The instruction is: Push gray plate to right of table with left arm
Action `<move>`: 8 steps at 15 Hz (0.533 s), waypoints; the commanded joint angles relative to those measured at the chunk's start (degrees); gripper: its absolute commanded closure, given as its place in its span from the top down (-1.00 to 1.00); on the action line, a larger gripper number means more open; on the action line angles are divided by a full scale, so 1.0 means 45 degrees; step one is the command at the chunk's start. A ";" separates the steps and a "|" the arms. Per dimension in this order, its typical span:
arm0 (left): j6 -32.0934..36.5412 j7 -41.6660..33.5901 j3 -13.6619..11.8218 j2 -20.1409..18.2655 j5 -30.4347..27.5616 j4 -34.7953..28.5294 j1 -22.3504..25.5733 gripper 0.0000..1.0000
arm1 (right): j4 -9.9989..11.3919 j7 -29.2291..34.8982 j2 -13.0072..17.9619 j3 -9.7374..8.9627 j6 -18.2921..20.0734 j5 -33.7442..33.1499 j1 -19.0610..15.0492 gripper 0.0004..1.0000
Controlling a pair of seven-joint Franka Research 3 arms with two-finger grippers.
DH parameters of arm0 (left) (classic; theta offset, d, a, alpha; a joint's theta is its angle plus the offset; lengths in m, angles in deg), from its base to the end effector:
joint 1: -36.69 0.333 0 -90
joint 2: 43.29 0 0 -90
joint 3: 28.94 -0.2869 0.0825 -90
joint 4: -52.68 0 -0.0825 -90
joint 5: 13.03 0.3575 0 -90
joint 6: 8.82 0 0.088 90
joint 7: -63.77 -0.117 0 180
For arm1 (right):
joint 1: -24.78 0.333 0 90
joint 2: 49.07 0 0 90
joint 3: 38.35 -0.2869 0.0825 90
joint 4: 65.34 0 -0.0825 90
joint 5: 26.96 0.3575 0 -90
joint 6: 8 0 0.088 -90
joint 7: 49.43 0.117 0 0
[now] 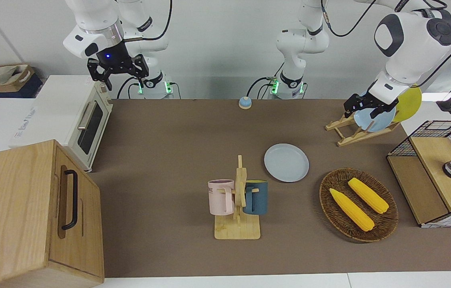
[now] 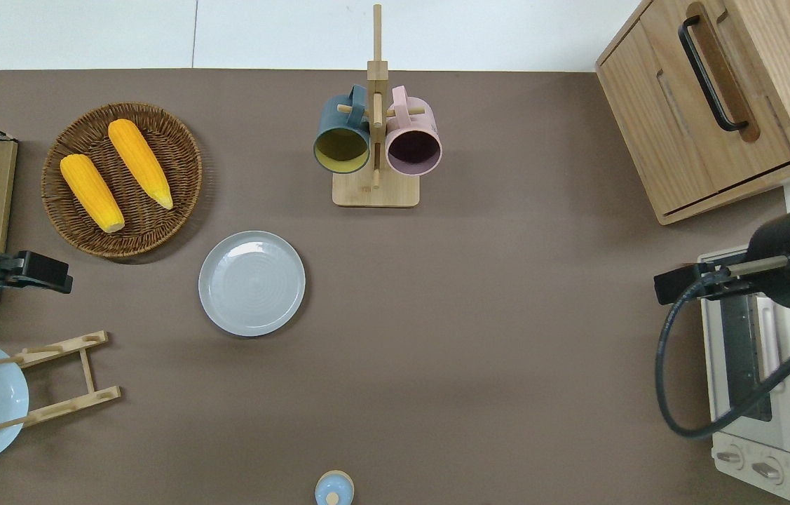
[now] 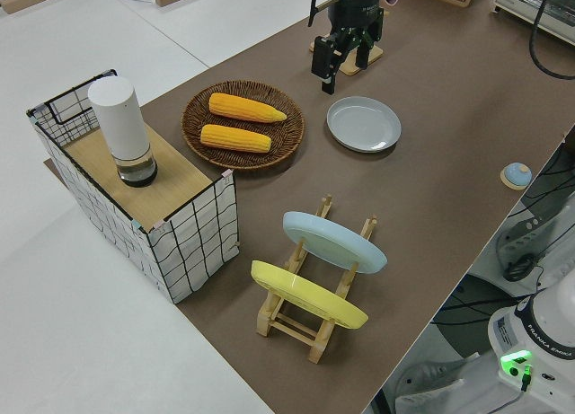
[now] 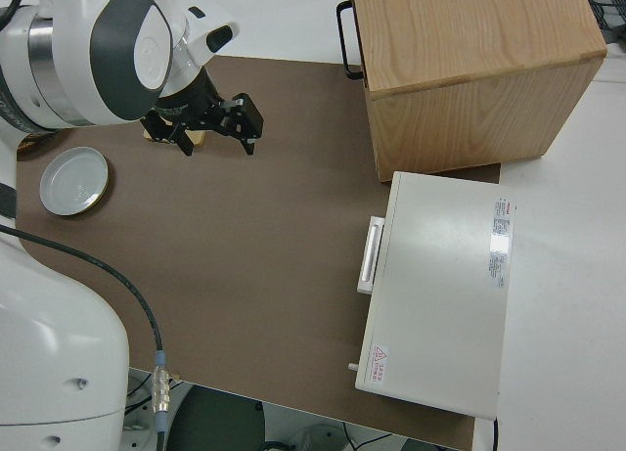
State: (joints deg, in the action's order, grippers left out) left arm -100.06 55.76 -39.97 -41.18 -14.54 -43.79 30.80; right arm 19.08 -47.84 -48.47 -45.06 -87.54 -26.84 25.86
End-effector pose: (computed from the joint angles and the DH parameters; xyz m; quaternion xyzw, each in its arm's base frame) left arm 0.5293 0.0432 0.5180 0.9976 -0.0237 -0.0621 0.0168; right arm 0.5003 0.0691 0.6180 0.9978 0.0542 -0.0373 0.0026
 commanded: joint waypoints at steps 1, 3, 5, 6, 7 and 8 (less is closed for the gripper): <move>0.0296 -0.0076 -0.0361 -0.0096 0.0044 0.0090 -0.0292 1.00 | -0.0050 0.0017 0.0080 -0.0170 0.0156 0.0130 -0.0259 0.97; 0.0315 -0.0096 -0.0305 -0.0116 0.0139 0.0090 -0.0292 1.00 | -0.0050 0.0017 0.0080 -0.0189 0.0156 0.0130 -0.0259 0.97; 0.0335 -0.0057 -0.0285 -0.0116 0.0140 0.0051 -0.0311 1.00 | -0.0050 -0.0002 0.0080 -0.0189 0.0156 0.0130 -0.0259 0.97; 0.0393 0.0021 -0.0285 -0.0116 0.0140 0.0051 -0.0311 1.00 | -0.0050 -0.0002 0.0080 -0.0189 0.0156 0.0130 -0.0259 0.97; 0.0413 0.0041 -0.0265 -0.0116 0.0140 0.0051 -0.0311 1.00 | -0.0050 -0.0002 0.0080 -0.0170 0.0156 0.0130 -0.0259 0.97; 0.0413 0.0060 -0.0265 -0.0116 0.0140 0.0051 -0.0311 1.00 | -0.0050 -0.0002 0.0080 -0.0170 0.0156 0.0130 -0.0259 0.97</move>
State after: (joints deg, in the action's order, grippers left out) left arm -99.46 55.76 -40.27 -41.20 -14.47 -43.70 30.73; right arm 19.08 -47.84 -48.47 -45.06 -87.54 -26.84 25.86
